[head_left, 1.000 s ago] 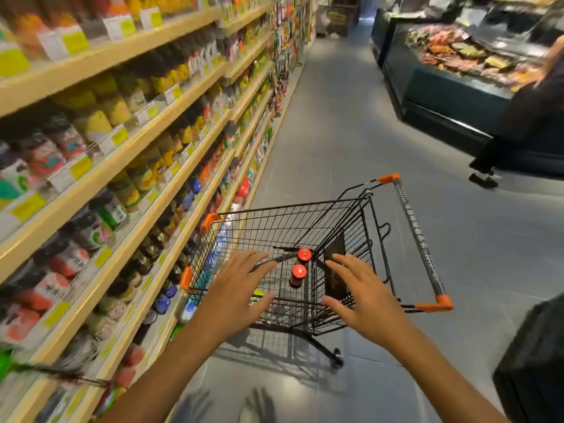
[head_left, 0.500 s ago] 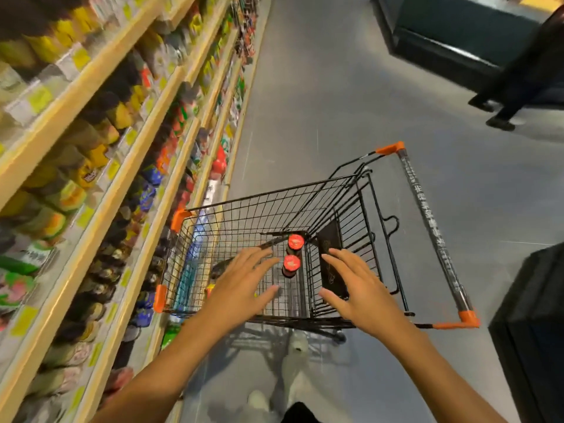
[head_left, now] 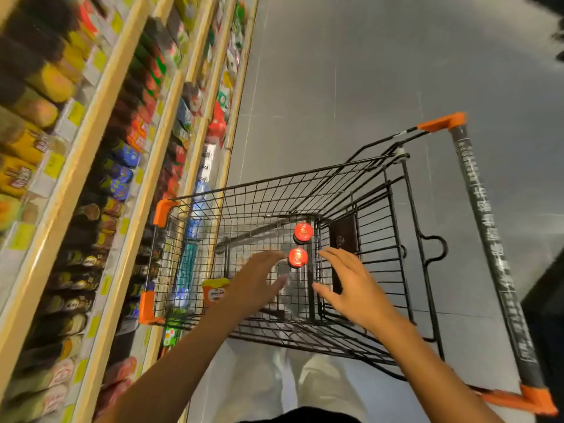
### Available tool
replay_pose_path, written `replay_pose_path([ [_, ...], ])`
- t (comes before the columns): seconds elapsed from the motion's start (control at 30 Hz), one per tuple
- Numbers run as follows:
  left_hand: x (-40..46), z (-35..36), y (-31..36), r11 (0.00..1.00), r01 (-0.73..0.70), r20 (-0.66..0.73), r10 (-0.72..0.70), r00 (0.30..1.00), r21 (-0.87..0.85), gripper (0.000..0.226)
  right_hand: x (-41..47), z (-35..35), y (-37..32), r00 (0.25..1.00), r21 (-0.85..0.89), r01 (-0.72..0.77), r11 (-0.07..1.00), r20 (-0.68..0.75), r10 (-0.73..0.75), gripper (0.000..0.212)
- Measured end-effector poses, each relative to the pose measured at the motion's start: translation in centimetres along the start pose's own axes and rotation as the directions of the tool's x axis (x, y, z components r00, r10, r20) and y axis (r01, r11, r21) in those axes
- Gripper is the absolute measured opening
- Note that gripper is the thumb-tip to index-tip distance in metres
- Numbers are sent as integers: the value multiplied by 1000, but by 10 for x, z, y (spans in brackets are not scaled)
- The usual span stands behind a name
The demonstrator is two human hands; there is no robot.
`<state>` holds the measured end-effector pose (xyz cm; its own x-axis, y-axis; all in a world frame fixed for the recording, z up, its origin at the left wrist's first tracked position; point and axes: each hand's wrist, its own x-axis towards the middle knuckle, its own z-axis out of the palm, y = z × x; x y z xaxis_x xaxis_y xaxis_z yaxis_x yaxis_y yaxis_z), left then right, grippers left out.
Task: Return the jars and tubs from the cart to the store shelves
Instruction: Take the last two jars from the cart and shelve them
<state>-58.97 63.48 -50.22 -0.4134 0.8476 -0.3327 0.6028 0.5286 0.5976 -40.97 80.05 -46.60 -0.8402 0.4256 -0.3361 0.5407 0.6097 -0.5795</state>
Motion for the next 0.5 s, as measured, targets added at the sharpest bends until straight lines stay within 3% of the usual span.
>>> replay_pose_path([
  [0.17, 59, 42, -44, 993, 82, 129, -71, 989, -81, 53, 35, 33, 25, 995, 49, -94, 994, 24, 93, 72],
  [0.5, 151, 157, -130, 929, 311, 243, -260, 935, -203, 82, 73, 94, 82, 965, 169, -255, 952, 106, 239, 73],
])
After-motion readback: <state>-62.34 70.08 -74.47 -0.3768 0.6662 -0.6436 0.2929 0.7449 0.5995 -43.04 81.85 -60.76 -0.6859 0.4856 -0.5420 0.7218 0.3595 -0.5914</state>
